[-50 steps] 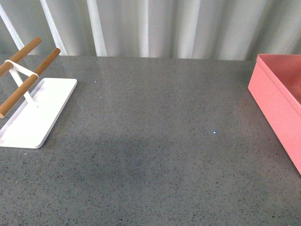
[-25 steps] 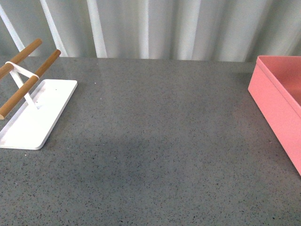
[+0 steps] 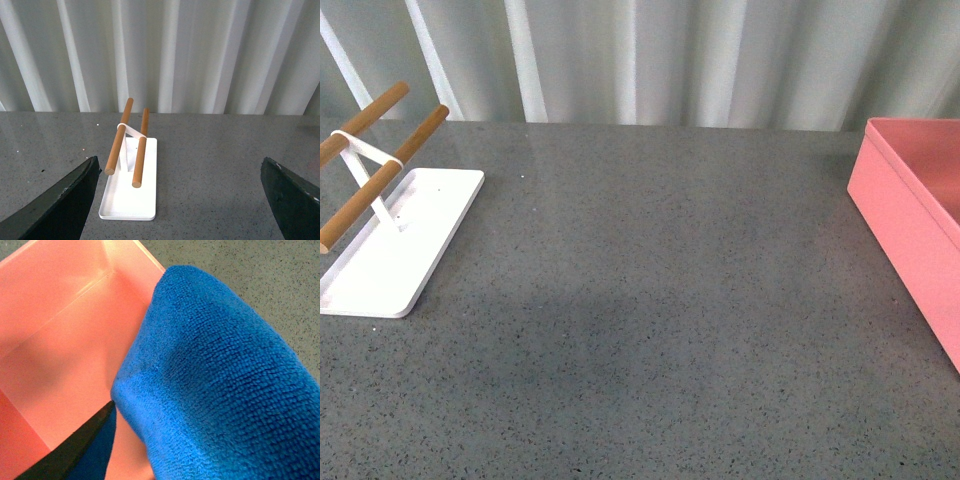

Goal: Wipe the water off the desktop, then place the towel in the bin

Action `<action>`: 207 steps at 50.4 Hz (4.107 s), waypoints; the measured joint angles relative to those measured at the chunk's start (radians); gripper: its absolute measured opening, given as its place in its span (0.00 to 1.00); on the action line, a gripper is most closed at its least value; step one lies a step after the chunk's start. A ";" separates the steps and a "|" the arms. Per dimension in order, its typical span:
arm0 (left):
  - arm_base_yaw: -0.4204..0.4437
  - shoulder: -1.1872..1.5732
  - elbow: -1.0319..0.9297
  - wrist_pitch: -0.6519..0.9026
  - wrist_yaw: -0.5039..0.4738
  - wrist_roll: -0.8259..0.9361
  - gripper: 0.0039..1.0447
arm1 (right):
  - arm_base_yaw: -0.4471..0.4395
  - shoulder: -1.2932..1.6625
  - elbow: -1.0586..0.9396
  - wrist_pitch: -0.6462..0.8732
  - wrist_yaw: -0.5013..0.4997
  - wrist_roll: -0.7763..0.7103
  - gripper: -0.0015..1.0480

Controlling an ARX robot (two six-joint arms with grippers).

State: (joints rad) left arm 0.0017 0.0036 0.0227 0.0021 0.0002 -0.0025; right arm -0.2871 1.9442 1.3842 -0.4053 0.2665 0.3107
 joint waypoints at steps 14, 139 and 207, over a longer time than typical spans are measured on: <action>0.000 0.000 0.000 0.000 0.000 0.000 0.94 | -0.002 0.098 0.142 -0.158 -0.047 -0.078 0.93; 0.000 0.000 0.000 -0.002 0.000 0.000 0.94 | 0.158 -0.890 -1.072 1.135 -0.389 -0.330 0.03; 0.000 0.000 0.000 -0.002 0.000 0.000 0.94 | 0.285 -1.591 -1.361 0.759 -0.270 -0.322 0.03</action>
State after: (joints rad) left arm 0.0017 0.0032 0.0227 0.0006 -0.0002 -0.0025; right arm -0.0017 0.3534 0.0227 0.3538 -0.0040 -0.0109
